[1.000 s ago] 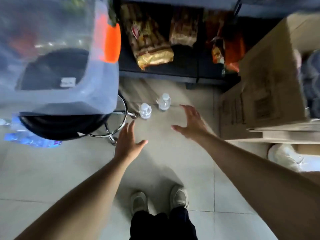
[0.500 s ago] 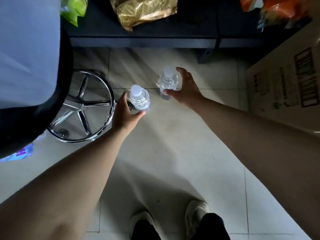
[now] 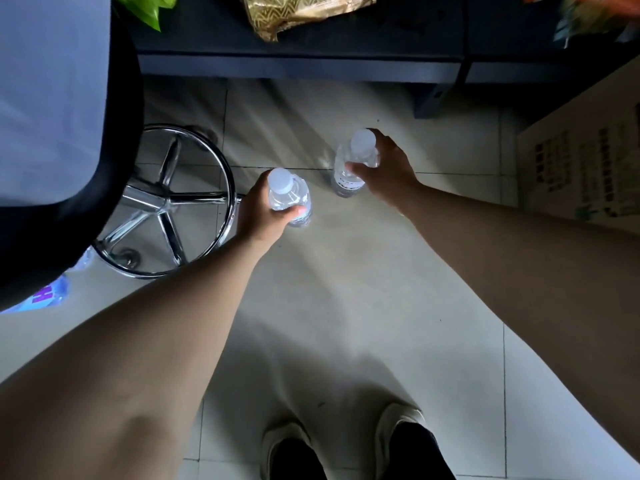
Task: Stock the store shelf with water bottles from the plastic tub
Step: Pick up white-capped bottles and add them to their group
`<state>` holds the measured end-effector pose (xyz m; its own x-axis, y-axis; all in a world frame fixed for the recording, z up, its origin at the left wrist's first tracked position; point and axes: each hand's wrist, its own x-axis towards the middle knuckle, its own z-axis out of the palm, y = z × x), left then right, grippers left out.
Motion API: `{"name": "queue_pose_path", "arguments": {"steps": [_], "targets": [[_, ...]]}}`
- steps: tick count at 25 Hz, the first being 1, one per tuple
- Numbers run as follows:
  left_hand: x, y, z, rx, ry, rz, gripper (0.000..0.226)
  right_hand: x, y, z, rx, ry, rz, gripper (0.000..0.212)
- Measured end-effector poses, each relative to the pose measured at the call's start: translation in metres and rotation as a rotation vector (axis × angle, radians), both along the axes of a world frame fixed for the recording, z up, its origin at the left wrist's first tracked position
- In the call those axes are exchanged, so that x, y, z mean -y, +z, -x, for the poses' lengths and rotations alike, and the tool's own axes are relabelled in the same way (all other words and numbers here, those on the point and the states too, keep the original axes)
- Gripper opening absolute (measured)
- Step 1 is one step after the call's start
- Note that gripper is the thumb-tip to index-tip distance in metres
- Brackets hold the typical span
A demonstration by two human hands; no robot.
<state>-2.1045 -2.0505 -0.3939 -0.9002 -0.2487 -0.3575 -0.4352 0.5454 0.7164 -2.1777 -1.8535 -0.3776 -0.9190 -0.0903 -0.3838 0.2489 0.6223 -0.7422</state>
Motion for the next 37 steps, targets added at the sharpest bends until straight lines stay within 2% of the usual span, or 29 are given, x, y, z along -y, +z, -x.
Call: {"name": "queue_pose_path", "arguments": {"steps": [4,8,13,19,24,27,29,33,36,37], "targets": [[-0.011,0.035,-0.038,-0.013,-0.007,0.080,0.062,-0.019,0.042,-0.036,0.053,-0.040,0.036,0.060],[-0.023,0.107,-0.074,-0.012,0.008,0.100,0.065,-0.026,0.121,-0.063,0.044,-0.005,0.038,0.057],[-0.037,0.258,-0.110,-0.058,0.042,0.076,0.064,-0.028,0.285,-0.078,-0.019,0.000,0.085,0.042],[-0.030,0.456,-0.110,-0.260,0.025,-0.149,0.055,-0.004,0.513,-0.084,-0.153,0.105,0.225,0.025],[0.033,0.620,-0.096,-0.388,0.083,-0.340,0.049,0.058,0.689,-0.096,-0.360,0.167,0.364,0.018],[0.098,0.738,-0.109,-0.455,0.056,-0.362,0.047,0.110,0.797,-0.119,-0.455,0.148,0.457,0.016],[0.146,0.814,-0.124,-0.530,0.040,-0.319,0.048,0.146,0.870,-0.138,-0.516,0.151,0.560,0.015],[0.223,0.946,-0.156,-0.591,0.052,-0.156,0.030,0.211,1.006,-0.172,-0.563,0.158,0.682,0.008],[0.282,1.032,-0.174,-0.631,0.090,-0.120,0.030,0.257,1.095,-0.197,-0.602,0.204,0.689,0.006],[0.301,1.055,-0.177,-0.639,0.105,-0.118,0.037,0.271,1.117,-0.201,-0.621,0.224,0.673,0.007]]}}
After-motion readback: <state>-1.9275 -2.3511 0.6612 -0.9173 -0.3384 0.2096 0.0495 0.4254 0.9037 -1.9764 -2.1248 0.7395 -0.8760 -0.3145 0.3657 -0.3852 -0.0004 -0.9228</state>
